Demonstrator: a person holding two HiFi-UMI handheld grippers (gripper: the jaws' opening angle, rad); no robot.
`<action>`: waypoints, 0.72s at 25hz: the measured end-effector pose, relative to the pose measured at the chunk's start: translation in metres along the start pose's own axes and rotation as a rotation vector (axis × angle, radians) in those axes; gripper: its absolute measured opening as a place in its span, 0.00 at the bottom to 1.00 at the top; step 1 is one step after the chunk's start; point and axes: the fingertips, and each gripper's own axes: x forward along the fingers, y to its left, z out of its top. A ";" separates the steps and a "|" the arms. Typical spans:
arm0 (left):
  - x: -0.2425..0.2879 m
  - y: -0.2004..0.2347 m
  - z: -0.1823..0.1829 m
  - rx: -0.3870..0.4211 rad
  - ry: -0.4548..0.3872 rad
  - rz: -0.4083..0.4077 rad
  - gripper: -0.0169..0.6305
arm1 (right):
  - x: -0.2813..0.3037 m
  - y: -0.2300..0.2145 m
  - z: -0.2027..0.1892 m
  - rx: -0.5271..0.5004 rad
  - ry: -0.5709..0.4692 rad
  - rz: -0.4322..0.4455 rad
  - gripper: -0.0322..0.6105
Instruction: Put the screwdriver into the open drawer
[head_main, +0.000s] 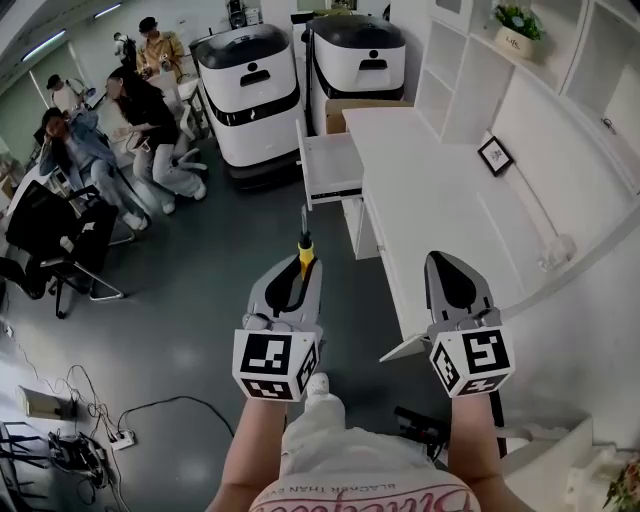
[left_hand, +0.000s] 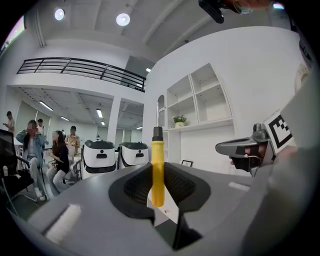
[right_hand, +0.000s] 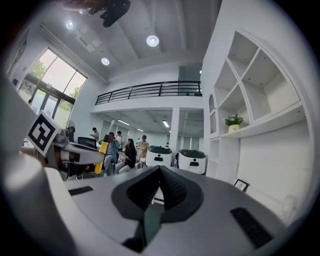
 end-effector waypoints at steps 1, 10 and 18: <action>0.010 0.009 0.001 0.002 -0.001 -0.006 0.15 | 0.014 -0.001 0.001 0.002 0.003 -0.006 0.06; 0.065 0.102 0.010 -0.003 0.003 -0.040 0.15 | 0.115 0.017 0.020 -0.008 0.009 -0.053 0.06; 0.093 0.139 -0.002 -0.025 0.021 -0.057 0.15 | 0.154 0.018 0.011 -0.004 0.044 -0.081 0.06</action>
